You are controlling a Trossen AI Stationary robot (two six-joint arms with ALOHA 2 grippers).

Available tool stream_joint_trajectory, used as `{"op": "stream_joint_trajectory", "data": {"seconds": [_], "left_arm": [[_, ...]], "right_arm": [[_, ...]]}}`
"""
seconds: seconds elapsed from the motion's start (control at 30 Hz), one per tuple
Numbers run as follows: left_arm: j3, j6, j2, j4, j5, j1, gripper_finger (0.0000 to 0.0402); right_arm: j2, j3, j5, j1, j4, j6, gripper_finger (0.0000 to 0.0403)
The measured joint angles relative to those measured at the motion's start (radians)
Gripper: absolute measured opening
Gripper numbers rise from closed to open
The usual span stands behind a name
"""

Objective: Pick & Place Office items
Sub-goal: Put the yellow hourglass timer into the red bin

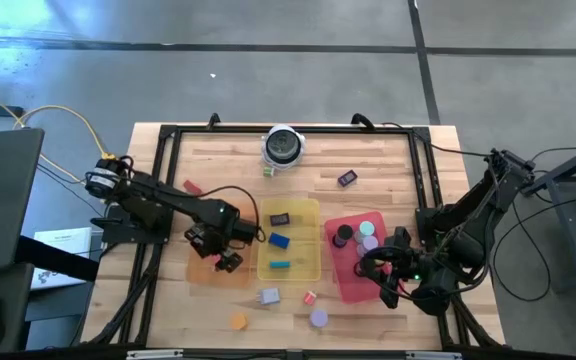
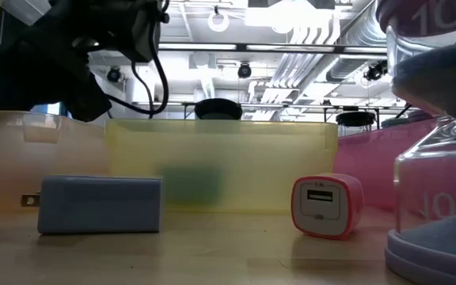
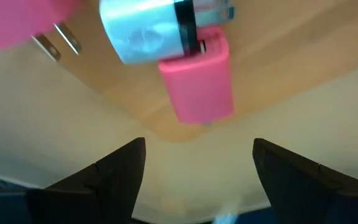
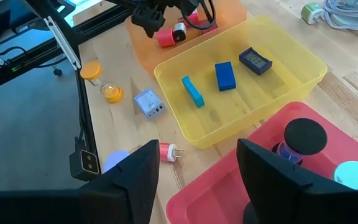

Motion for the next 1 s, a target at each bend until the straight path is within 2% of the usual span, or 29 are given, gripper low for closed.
{"op": "stream_joint_trajectory", "data": {"seconds": [0.13, 0.4, 0.7, 0.87, 1.0], "left_arm": [[0.000, -0.001, -0.019, -0.008, 0.047, 0.028, 0.0289], [0.001, -0.082, -0.152, -0.008, 0.031, 0.036, 0.0289], [0.001, -0.239, -0.353, 0.035, -0.104, -0.015, 0.0289], [0.001, -0.228, -0.442, 0.260, -0.215, -0.100, 0.0289], [0.001, -0.077, -0.475, 0.524, -0.225, -0.173, 0.0289]], "right_arm": [[0.000, 0.000, -0.004, 0.000, 0.000, 0.000, 0.0204], [0.000, 0.000, -0.020, 0.000, 0.000, 0.006, 0.0204], [0.000, 0.000, -0.023, 0.000, 0.000, 0.008, 0.0204], [0.000, 0.000, -0.023, 0.000, 0.000, 0.008, 0.0204], [0.000, 0.000, -0.023, 0.000, 0.000, 0.008, 0.0204]]}}
